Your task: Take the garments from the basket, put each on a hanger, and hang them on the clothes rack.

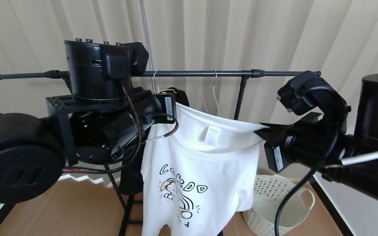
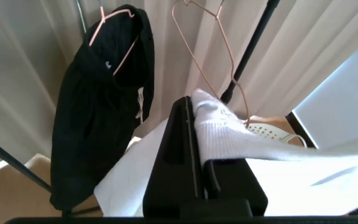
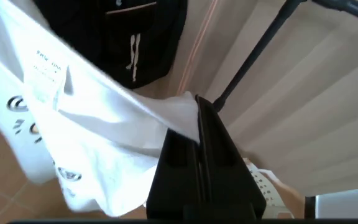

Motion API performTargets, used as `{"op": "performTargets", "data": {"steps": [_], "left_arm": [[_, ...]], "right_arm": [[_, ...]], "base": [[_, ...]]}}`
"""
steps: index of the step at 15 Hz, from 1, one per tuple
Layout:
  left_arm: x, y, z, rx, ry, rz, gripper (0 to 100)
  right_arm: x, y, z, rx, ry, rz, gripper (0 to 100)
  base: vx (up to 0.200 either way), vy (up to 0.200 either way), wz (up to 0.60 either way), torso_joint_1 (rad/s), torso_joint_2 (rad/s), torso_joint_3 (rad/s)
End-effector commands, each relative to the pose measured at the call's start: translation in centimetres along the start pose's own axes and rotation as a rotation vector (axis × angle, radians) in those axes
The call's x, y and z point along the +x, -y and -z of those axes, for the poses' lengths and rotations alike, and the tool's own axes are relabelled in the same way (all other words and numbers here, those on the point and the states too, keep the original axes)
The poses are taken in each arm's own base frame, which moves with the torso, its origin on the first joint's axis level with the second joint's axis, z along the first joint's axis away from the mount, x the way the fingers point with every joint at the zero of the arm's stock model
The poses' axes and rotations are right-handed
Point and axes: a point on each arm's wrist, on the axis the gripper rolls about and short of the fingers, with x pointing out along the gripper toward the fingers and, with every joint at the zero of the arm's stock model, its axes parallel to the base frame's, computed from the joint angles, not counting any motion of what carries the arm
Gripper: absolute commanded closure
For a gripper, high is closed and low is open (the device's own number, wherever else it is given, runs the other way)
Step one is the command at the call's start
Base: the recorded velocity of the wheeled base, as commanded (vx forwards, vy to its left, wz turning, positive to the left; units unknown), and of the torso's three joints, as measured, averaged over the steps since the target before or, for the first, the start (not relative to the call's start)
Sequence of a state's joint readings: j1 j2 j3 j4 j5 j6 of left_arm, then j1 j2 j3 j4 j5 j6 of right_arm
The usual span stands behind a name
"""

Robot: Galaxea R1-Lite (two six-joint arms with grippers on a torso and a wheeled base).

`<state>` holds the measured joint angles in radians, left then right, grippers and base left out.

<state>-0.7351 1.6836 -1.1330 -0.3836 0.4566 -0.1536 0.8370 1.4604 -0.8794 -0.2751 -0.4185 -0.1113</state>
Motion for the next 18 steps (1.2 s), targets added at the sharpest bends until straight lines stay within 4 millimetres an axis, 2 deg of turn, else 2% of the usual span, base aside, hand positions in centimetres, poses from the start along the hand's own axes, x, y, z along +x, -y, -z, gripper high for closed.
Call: {"op": "performTargets", "data": {"steps": [1, 2, 5, 7, 8, 11, 15, 16, 18], "left_arm": [[2.5, 1.0, 0.8, 0.01, -0.02, -0.006, 100], [4.1, 1.8, 0.6, 0.003, -0.007, -0.002, 100], [5.8, 2.9, 0.4, -0.005, 0.01, 0.01, 100], [6.1, 3.2, 0.4, -0.007, 0.015, 0.014, 100], [6.4, 3.5, 0.2, -0.012, 0.024, 0.018, 100], [6.0, 4.2, 0.0, -0.013, 0.03, 0.041, 100], [5.3, 3.8, -0.6, -0.009, 0.018, 0.034, 100], [5.2, 3.6, -0.8, -0.009, 0.019, 0.03, 100], [4.3, 3.0, -1.3, 0.004, -0.007, 0.013, 100]], "right_arm": [[-2.0, -1.8, 0.0, -0.031, 0.006, -0.097, 100], [-2.1, -3.7, 0.9, -0.057, -0.023, -0.164, 100], [-1.6, -6.8, 1.5, -0.027, -0.06, -0.242, 100], [-1.1, -8.3, 1.6, -0.005, -0.077, -0.271, 100], [-0.5, -9.7, 1.5, 0.045, -0.088, -0.29, 100], [0.5, -11.4, 0.2, 0.192, -0.082, -0.296, 100], [0.5, -11.1, -0.5, 0.234, -0.068, -0.261, 100], [0.7, -10.4, -0.4, 0.223, -0.071, -0.232, 100], [0.8, -7.1, 0.3, 0.102, -0.103, -0.139, 100]], "base": [[0.0, 0.0, 0.0, 0.0, 0.0, 0.0], [0.0, 0.0, 0.0, 0.0, 0.0, 0.0], [0.0, 0.0, 0.0, 0.0, 0.0, 0.0], [0.0, 0.0, 0.0, 0.0, 0.0, 0.0], [0.0, 0.0, 0.0, 0.0, 0.0, 0.0], [0.0, 0.0, 0.0, 0.0, 0.0, 0.0], [0.0, 0.0, 0.0, 0.0, 0.0, 0.0], [0.0, 0.0, 0.0, 0.0, 0.0, 0.0], [0.0, 0.0, 0.0, 0.0, 0.0, 0.0]]}}
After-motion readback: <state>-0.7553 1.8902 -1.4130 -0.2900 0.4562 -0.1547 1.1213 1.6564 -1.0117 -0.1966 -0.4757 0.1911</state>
